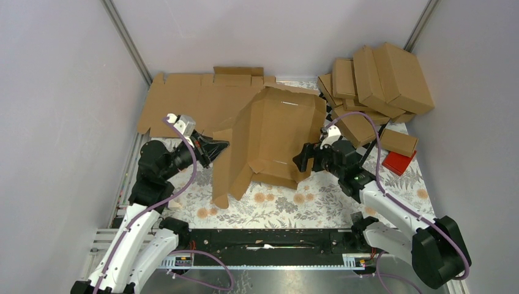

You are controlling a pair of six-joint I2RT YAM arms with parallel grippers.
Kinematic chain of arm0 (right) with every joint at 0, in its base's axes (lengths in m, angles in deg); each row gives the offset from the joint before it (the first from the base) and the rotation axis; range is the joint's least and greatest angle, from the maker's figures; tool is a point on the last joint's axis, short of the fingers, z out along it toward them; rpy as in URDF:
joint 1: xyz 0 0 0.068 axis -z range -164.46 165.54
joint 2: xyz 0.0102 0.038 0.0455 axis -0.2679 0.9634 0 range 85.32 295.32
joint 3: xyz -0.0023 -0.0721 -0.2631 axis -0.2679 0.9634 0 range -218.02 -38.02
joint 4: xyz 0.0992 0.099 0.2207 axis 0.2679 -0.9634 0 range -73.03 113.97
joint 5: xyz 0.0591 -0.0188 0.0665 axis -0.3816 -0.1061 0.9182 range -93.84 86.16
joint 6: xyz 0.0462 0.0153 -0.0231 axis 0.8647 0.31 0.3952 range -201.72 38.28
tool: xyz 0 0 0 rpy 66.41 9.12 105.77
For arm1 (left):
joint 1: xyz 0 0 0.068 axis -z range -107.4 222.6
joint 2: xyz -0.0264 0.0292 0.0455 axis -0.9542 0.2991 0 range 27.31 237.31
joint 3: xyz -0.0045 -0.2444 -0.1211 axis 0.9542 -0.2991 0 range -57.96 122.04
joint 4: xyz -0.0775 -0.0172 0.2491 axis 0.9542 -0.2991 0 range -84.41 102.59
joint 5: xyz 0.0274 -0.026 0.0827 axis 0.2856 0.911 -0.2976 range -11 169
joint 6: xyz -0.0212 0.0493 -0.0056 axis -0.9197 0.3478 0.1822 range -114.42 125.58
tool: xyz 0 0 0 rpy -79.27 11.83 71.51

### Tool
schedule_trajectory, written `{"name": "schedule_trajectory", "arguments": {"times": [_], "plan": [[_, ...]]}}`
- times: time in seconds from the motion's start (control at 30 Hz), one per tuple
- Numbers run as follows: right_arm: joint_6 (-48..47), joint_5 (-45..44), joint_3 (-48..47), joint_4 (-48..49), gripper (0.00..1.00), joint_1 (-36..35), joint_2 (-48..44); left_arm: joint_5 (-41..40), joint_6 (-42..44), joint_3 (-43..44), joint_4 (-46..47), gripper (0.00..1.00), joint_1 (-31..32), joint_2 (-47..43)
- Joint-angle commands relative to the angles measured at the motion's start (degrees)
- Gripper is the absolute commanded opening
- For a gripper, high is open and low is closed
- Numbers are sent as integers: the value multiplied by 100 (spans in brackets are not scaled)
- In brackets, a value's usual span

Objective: Fold the paper box

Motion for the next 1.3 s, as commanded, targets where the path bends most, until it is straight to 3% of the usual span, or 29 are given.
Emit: {"name": "schedule_trajectory", "arguments": {"times": [0.0,0.37,1.0,1.27], "plan": [[-9,341,-8,-48,100,-42,23,221,11,179,0,0,14,10],[28,256,308,-74,100,-46,39,278,-101,98,162,0,14,-30],[-31,1209,228,-19,100,-119,485,506,-514,201,503,0,14,137],[-368,924,138,-79,100,-402,528,542,-685,235,623,0,10,304]]}}
